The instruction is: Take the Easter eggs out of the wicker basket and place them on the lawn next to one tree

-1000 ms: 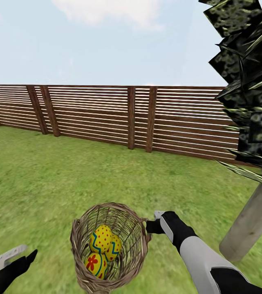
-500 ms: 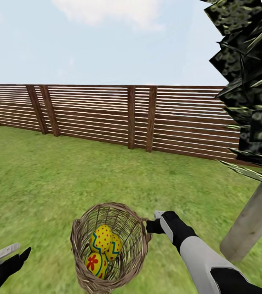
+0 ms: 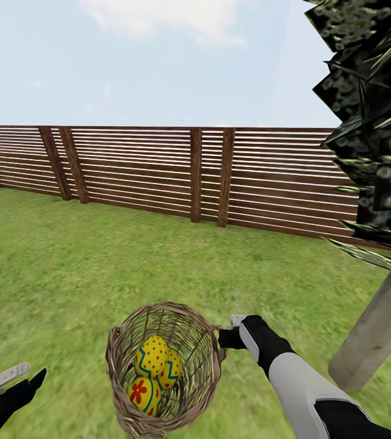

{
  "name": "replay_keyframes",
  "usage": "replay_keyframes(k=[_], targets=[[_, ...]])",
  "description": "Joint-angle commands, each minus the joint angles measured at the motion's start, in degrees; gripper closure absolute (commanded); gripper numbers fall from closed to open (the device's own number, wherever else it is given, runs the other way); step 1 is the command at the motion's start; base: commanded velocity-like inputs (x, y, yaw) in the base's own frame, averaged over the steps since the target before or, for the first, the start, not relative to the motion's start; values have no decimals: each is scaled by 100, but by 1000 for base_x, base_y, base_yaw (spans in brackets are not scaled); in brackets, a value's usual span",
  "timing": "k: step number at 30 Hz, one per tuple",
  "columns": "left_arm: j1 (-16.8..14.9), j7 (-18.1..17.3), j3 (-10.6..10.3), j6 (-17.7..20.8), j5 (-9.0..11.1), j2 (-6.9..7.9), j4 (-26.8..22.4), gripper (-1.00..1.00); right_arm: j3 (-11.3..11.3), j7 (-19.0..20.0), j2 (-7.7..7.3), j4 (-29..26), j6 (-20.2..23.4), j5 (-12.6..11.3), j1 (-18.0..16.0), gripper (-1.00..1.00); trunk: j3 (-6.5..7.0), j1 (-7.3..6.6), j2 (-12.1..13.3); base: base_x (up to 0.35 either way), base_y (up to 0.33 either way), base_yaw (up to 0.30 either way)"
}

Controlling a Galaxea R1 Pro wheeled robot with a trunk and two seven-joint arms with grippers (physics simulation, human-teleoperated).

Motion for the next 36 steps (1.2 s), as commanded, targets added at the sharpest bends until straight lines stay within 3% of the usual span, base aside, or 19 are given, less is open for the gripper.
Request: replay_keyframes(k=[1,11,15,25,29,36], targets=[[0,-9,7,34,36,0,-8,-100,-46,5,3,-10,29,-72,-4,100,-25,24,-48,0,0,0],[8,-9,7,34,36,0,-16,-100,-46,-101,9,-8,29,-44,-4,100,-205,243,-449,0,0,0],[9,-9,7,34,36,0,-17,-100,-44,-434,17,2,22,-75,-4,100,-277,331,-610,0,0,0],[9,-9,7,34,36,-6,-17,-100,-46,-488,25,35,13,-87,-4,100,-456,551,-1011,0,0,0],[14,-9,7,33,36,-8,-17,-100,-43,-511,22,320,-600,-80,-4,100,-528,639,-1171,0,0,0],[35,-9,7,32,36,-9,-48,-100,-44,-514,19,386,-690,-78,-4,100,-654,793,-1452,0,0,0]])
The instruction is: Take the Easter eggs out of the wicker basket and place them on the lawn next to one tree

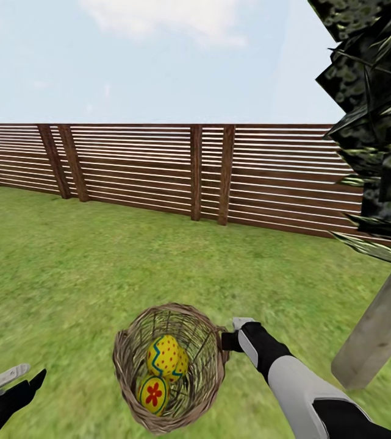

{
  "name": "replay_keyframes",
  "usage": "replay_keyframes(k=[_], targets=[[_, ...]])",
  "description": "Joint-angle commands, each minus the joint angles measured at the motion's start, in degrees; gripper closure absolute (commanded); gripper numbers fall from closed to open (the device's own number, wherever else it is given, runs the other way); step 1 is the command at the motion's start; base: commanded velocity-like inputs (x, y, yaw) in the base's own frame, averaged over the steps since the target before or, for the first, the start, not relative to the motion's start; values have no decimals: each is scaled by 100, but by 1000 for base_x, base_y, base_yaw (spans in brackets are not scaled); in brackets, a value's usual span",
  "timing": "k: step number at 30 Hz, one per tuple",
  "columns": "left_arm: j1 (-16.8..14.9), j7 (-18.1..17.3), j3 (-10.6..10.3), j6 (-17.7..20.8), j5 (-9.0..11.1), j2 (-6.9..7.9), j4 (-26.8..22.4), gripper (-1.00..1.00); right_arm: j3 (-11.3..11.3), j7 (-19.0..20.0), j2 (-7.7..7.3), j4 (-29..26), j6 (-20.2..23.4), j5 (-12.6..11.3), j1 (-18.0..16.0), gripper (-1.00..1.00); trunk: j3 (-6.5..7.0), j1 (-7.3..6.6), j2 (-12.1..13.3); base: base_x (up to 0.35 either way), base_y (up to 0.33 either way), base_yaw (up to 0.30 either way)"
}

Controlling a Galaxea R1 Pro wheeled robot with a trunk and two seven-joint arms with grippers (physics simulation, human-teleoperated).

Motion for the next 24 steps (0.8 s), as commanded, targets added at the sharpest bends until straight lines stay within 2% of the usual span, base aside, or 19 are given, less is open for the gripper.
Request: replay_keyframes(k=[1,24], targets=[[0,-9,7,34,37,0,-15,-100,-52,-17,10,-11,25,-61,-3,100,-24,23,-46,0,0,0],[0,-18,5,36,37,-8,-21,-100,-48,-17,14,20,23,-44,-3,100,-437,528,-969,0,0,0]])
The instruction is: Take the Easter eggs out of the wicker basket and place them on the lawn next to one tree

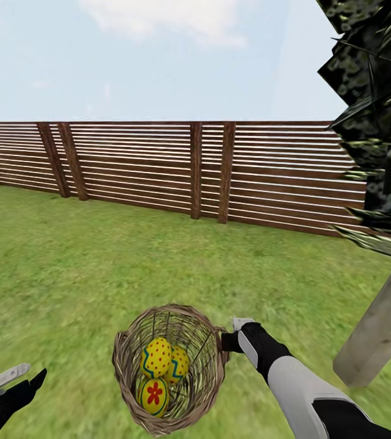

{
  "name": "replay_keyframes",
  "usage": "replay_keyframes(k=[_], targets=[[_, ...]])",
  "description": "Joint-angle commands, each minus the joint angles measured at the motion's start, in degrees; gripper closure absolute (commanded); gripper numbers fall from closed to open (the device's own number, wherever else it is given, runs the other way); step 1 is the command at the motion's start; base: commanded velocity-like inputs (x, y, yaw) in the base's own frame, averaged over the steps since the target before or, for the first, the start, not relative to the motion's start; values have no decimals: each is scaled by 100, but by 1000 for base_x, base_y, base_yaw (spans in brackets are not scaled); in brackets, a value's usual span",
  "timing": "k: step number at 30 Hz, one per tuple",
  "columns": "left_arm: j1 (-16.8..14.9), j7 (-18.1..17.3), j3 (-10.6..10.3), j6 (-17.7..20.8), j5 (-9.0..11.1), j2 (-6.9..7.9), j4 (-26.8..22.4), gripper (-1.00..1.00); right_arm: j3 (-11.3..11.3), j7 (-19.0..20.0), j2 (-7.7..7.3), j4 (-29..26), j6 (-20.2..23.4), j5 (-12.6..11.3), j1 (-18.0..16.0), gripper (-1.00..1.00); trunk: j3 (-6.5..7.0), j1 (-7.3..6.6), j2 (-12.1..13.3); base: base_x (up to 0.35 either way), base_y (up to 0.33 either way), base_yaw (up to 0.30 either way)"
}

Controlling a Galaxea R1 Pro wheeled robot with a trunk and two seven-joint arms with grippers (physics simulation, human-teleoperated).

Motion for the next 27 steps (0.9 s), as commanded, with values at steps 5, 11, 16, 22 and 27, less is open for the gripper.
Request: replay_keyframes(k=[5,11,16,22,27], targets=[[0,-5,1,33,36,0,-8,-100,-49,-17,7,8,25,-43,-3,100,-95,111,-206,0,0,0],[9,-5,2,33,36,0,-8,-100,-48,-17,7,6,25,-39,-3,100,-203,243,-447,0,0,0],[9,-2,4,33,36,0,-8,-100,-49,-17,7,7,25,-39,-3,100,-293,352,-647,0,0,0],[9,-2,1,33,36,0,-8,-100,-49,-17,7,10,25,-39,-3,100,-400,484,-888,0,0,0],[9,-8,0,33,36,0,-8,-100,-48,-17,7,10,25,-39,-3,100,-490,594,-1088,0,0,0]])
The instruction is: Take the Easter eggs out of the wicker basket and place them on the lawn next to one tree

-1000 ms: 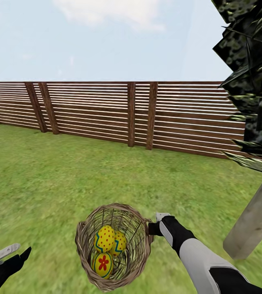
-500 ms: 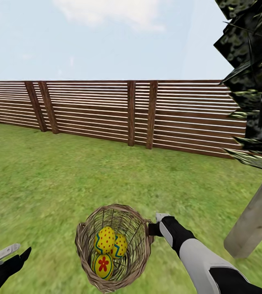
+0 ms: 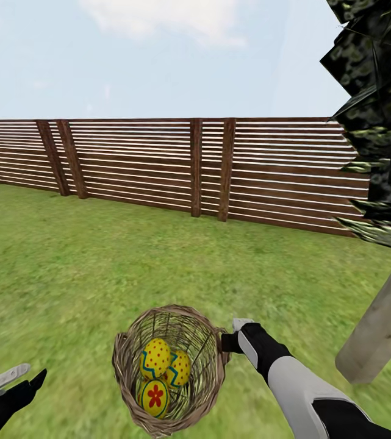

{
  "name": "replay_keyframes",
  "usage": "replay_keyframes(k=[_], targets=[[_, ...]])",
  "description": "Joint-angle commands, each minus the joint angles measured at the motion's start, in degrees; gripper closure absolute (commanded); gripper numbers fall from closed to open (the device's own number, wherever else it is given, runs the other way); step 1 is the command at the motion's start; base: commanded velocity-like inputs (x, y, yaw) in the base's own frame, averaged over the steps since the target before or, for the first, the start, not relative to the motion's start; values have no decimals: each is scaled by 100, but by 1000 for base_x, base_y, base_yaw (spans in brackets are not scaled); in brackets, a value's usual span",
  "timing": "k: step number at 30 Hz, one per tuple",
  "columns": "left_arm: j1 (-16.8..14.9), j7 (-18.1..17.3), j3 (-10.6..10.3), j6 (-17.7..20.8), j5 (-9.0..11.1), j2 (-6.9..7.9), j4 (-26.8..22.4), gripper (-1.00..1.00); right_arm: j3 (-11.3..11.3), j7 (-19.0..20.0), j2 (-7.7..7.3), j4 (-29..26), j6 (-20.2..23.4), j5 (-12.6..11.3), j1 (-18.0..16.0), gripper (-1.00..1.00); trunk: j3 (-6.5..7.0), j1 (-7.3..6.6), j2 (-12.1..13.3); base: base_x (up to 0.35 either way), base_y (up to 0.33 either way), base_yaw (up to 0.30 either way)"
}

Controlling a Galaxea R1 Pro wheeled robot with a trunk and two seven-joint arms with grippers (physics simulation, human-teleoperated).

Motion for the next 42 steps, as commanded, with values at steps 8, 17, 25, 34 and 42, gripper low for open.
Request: replay_keyframes(k=[8,17,25,34,42], targets=[[-3,-3,7,30,35,0,-7,-100,-50,-17,7,-12,25,-57,-3,100,-149,176,-326,0,0,0],[-3,-3,7,31,34,0,-7,-100,-50,-15,12,14,25,-57,-3,100,-310,374,-687,0,0,0],[-4,-3,7,28,35,0,-7,-100,-50,-16,7,15,25,-57,-3,100,-454,550,-1007,0,0,0],[-3,-12,7,28,35,0,-7,-100,-50,-8,9,15,25,-57,-3,100,-615,748,-1368,0,0,0],[-2,-12,7,28,35,0,-7,-100,-50,-8,13,15,25,-57,-3,100,-759,923,-1689,0,0,0]])
